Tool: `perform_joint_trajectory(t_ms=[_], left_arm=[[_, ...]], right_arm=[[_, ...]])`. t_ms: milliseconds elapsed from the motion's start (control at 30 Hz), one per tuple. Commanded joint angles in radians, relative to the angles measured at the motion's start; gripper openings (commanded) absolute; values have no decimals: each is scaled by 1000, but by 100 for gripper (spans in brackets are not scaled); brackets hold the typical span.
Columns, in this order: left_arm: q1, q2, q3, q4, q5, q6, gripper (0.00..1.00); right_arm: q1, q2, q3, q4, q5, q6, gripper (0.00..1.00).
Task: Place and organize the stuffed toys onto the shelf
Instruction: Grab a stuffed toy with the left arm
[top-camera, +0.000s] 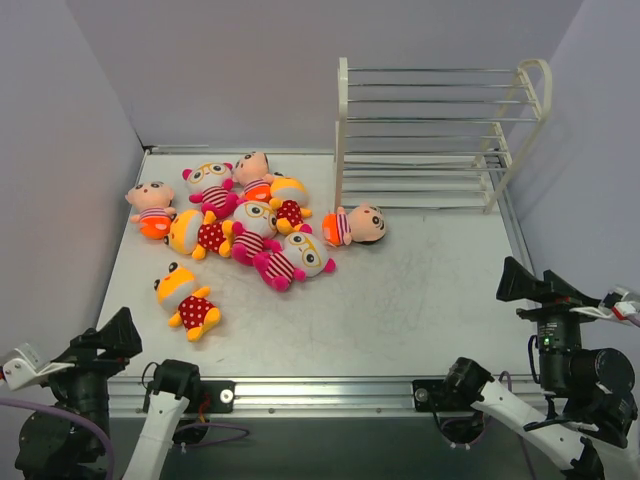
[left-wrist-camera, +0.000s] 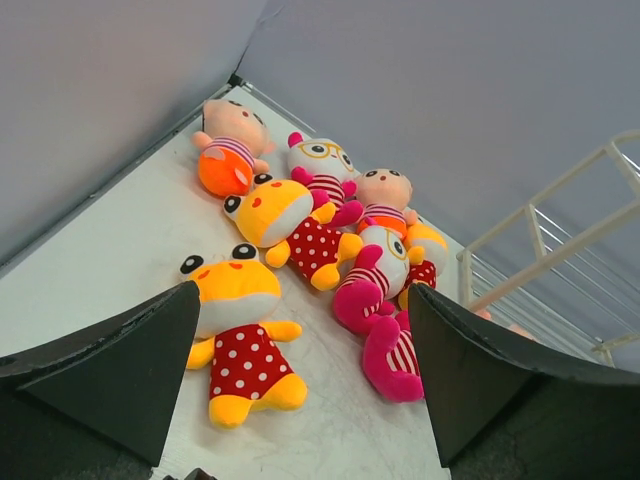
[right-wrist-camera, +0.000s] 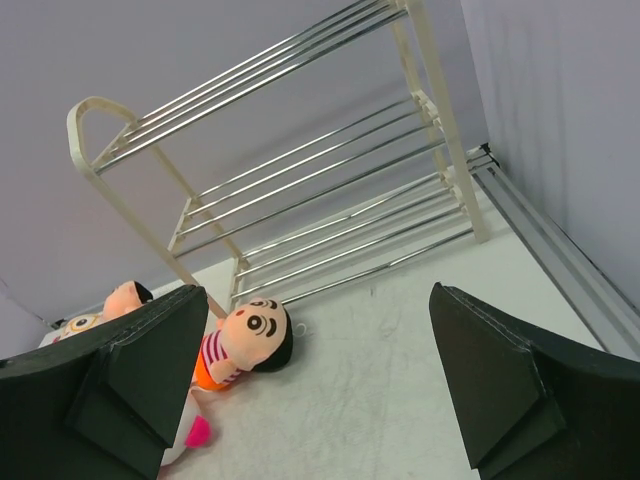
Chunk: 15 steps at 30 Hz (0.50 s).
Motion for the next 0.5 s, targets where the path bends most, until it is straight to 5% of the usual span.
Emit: perform_joint_trajectory(t_ms=[0,200,467], left_arm=[[-3,-43,-14,36,25,-30,94],[-4,-8,-32,45,63,-52,94],[-4,227,-23,24,158,-78,94]], right_arm=[[2,30,-2,40,-1,-4,100],[2,65,17,40,-44,10,100],[2,175,55,55,-164,22,100]])
